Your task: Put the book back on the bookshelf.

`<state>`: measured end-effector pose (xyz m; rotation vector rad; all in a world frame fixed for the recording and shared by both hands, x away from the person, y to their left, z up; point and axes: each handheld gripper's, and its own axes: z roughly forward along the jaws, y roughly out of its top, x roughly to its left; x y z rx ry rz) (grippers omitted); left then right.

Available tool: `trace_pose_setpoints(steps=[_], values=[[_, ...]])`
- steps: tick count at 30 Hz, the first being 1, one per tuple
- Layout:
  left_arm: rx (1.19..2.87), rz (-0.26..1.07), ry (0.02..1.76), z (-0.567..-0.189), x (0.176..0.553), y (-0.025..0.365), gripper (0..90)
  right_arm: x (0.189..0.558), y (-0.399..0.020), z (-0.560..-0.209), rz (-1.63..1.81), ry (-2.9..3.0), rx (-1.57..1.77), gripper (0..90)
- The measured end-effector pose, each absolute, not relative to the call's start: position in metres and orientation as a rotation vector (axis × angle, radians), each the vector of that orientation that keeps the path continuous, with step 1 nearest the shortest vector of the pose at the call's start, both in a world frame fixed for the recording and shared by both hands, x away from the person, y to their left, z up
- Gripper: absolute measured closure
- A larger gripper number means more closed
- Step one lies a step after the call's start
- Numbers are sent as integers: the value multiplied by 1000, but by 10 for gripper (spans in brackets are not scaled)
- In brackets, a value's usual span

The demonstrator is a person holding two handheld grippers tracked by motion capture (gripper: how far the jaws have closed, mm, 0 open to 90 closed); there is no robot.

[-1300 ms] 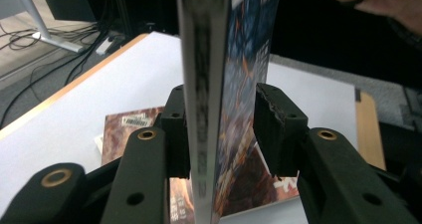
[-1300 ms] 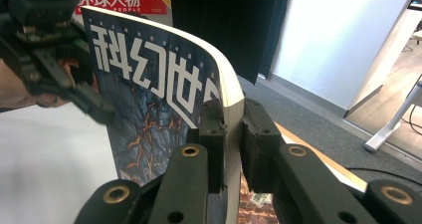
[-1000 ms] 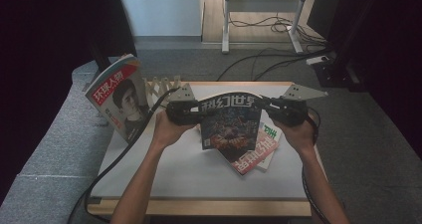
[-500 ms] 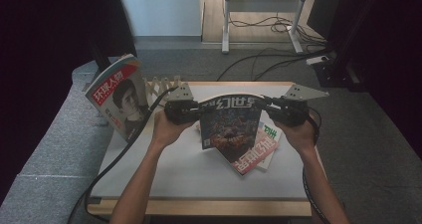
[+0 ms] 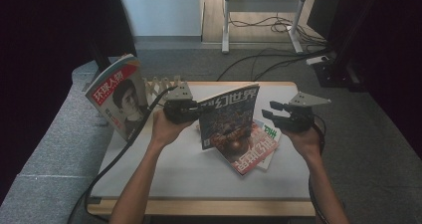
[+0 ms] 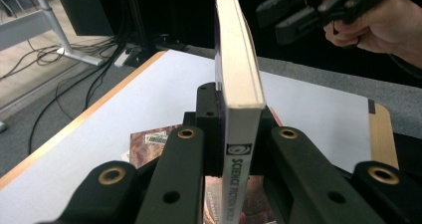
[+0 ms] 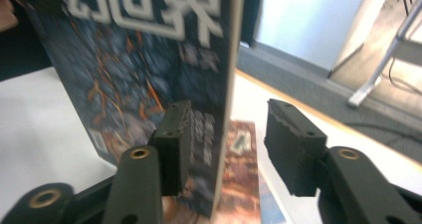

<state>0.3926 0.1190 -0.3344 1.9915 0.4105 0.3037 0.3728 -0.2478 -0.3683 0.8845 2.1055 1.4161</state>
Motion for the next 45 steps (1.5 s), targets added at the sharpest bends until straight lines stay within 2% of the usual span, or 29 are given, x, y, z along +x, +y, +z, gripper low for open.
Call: trace_pose_setpoints(steps=[6, 24, 29, 33, 38, 45], values=[[1993, 304, 422, -334, 393, 119, 818, 371, -262, -390, 1321, 2117, 990, 415], [1990, 300, 436, -334, 394, 119, 818, 362, -283, -458, 1125, 2170, 1133, 236], [1990, 313, 439, -334, 393, 118, 818, 360, -290, -477, 1083, 2190, 1189, 147], [1989, 316, 430, -334, 393, 118, 818, 358, -293, -489, 1058, 2203, 1232, 124], [1989, 322, 422, -334, 391, 117, 817, 354, -294, -505, 1017, 2195, 1266, 5], [1985, 329, 429, -334, 391, 117, 818, 351, -295, -525, 975, 2204, 1298, 0]])
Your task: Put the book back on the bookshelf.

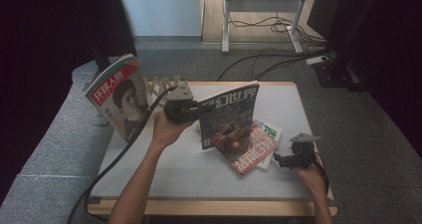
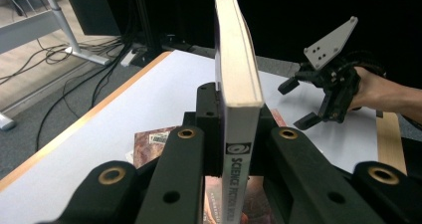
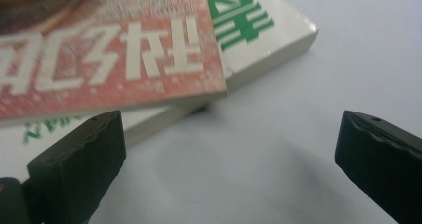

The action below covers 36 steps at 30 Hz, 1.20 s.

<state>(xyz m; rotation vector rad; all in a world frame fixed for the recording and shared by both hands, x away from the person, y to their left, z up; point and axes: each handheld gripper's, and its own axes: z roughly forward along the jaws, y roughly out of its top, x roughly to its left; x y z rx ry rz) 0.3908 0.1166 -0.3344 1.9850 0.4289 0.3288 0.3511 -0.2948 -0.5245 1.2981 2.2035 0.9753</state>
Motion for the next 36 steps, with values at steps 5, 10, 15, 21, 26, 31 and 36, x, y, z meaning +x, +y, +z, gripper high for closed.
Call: trace_pose_setpoints(steps=[5, 10, 15, 21, 26, 31, 36], values=[[1971, 333, 447, -335, 392, 116, 820, 352, -298, -536, 946, 2213, 1321, 2], [1963, 345, 472, -334, 393, 117, 822, 351, -298, -537, 941, 2203, 1319, 4], [1963, 361, 489, -332, 394, 119, 823, 351, -298, -537, 943, 2202, 1318, 3], [1966, 375, 505, -327, 392, 124, 824, 351, -298, -537, 943, 2200, 1318, 4], [1977, 391, 512, -322, 387, 128, 825, 351, -298, -537, 942, 2199, 1320, 4], [1981, 399, 525, -318, 383, 132, 825, 351, -298, -537, 943, 2198, 1321, 4], [1979, 389, 539, -316, 381, 137, 825, 351, -298, -537, 942, 2199, 1321, 4]])
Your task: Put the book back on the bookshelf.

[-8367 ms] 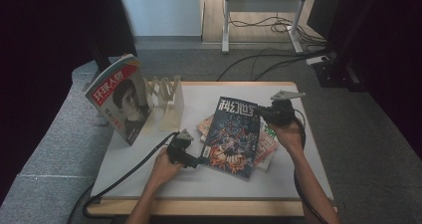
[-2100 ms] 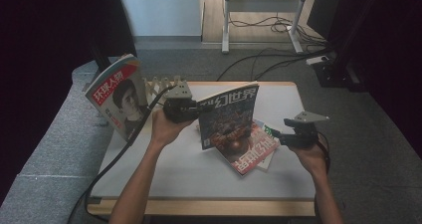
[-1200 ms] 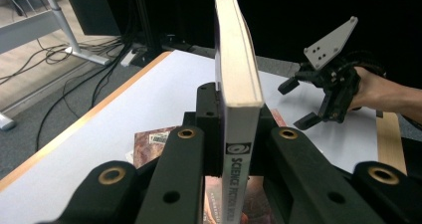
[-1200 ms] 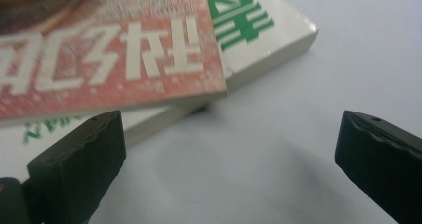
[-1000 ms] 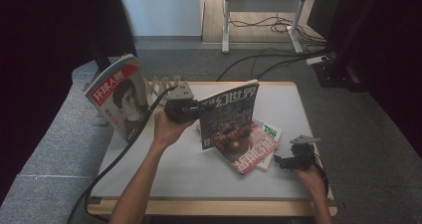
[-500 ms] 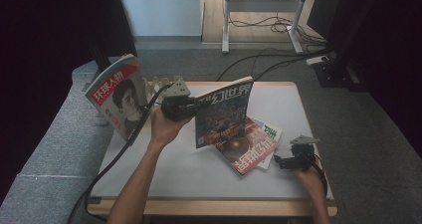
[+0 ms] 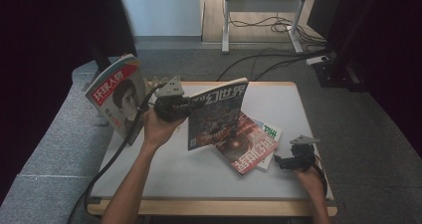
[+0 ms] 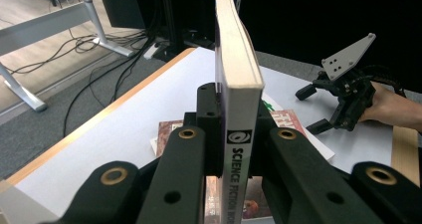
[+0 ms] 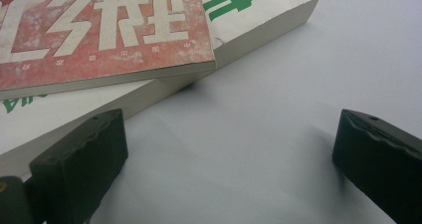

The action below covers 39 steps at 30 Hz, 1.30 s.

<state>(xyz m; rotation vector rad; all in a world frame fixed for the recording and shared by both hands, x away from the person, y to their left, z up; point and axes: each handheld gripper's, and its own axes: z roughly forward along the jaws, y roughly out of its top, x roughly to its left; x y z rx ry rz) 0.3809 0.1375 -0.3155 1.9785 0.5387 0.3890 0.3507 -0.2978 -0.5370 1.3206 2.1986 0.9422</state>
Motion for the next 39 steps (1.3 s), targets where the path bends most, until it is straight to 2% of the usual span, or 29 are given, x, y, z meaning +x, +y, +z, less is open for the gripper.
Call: trace_pose_setpoints(steps=[14, 39], values=[[1977, 400, 600, -306, 372, 161, 826, 351, -298, -537, 942, 2198, 1320, 4], [1909, 492, 785, -290, 347, 241, 827, 351, -298, -537, 942, 2196, 1320, 4]])
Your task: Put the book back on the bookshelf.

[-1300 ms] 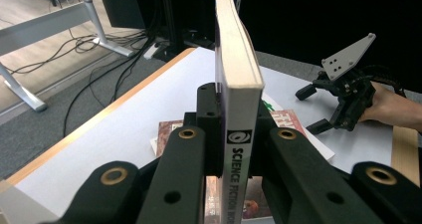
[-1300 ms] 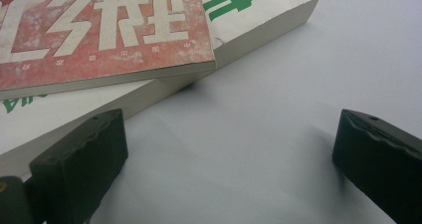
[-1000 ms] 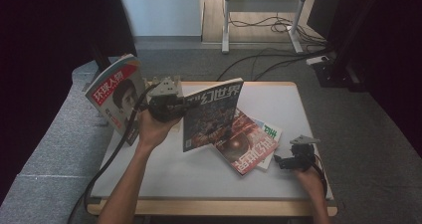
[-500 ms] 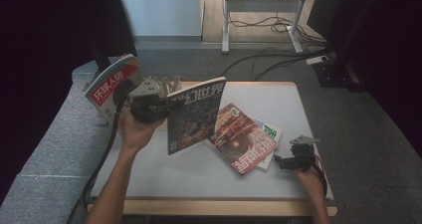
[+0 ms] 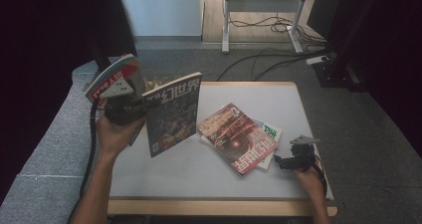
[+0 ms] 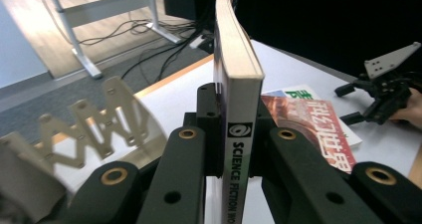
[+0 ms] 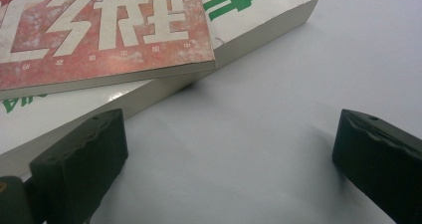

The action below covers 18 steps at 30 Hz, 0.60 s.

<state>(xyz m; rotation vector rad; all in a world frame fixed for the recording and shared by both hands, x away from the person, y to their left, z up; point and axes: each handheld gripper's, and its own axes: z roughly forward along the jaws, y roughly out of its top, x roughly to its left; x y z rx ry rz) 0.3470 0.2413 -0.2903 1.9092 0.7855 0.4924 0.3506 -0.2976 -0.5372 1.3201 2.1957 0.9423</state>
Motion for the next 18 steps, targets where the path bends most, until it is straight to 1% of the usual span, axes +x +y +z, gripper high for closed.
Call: trace_pose_setpoints(steps=[18], values=[[1864, 581, 927, -292, 337, 294, 827, 351, -298, -537, 942, 2195, 1321, 4]])
